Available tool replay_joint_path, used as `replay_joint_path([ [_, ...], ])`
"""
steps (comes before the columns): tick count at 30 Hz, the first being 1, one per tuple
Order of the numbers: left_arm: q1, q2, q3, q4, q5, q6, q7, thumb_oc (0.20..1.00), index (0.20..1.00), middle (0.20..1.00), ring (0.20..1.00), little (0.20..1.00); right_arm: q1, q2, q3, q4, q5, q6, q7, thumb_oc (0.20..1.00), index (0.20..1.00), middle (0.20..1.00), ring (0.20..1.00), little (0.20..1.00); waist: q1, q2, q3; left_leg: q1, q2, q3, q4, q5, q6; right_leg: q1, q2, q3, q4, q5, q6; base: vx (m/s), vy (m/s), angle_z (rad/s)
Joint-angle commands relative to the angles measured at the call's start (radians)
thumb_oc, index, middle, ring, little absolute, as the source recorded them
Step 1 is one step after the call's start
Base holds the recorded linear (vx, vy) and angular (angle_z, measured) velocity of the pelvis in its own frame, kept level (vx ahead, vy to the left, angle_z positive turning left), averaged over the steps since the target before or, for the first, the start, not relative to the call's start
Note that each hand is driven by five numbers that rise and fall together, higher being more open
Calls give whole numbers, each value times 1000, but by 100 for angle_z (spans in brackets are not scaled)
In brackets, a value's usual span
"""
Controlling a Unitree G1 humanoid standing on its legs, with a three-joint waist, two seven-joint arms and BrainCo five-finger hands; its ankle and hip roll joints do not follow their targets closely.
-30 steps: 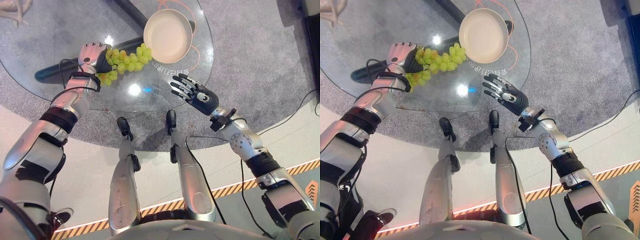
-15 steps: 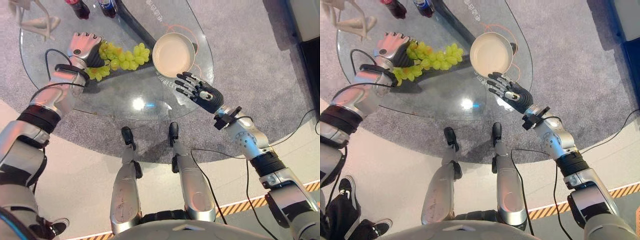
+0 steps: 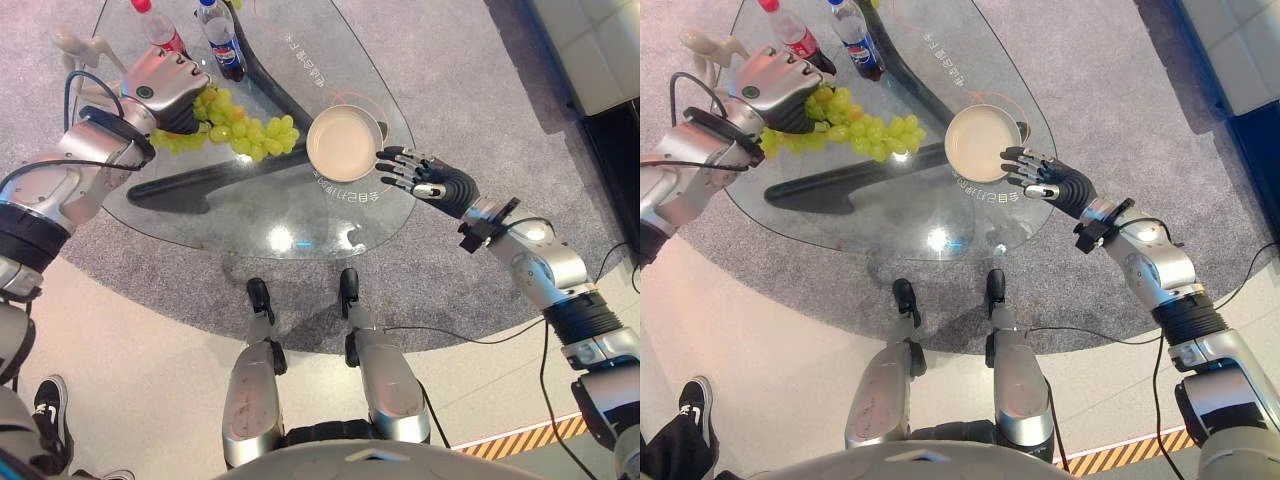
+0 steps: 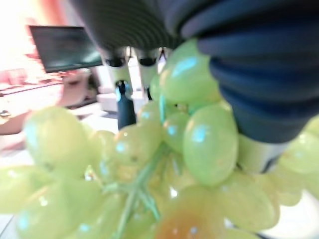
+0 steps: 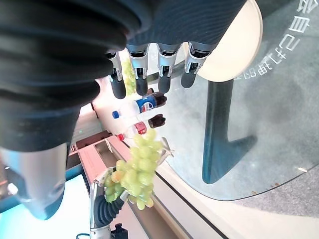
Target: Pick up fruits into the plate
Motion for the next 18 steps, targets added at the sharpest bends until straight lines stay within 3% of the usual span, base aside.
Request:
replay_joint_path([
  [1,-48,22,-5,-35,18,-47,-19,200,200,200,200,200,-7,-34,-11,-46,-4,19,53,1000,1000,1000,1000,1000,16,-1,-126,62,-63,-4,14,-162,19,7,8,-56,92,-113,16,0,0,0],
  [8,-109,27,-78,-110,9,-180,-117,200,200,200,200,200,-69,-36,109,-9,12,136,153,1000,1000,1000,1000,1000,37,5,-146,77,-66,-9,14,-166,23,34,1,-74,81,-117,11,0,0,0],
  [14,-172,12,-151,-175,6,-256,-158,200,200,200,200,200,-101,-13,196,-8,32,221,219,1000,1000,1000,1000,1000,49,14,-146,78,-71,-20,16,-167,27,44,-2,-83,80,-122,7,2,15,4],
  [18,-200,2,-174,-234,-17,-266,-178,200,200,200,200,200,-100,-5,231,-31,68,270,241,1000,1000,1000,1000,1000,55,22,-140,74,-75,-30,18,-165,29,45,-5,-90,80,-125,6,-14,33,4],
])
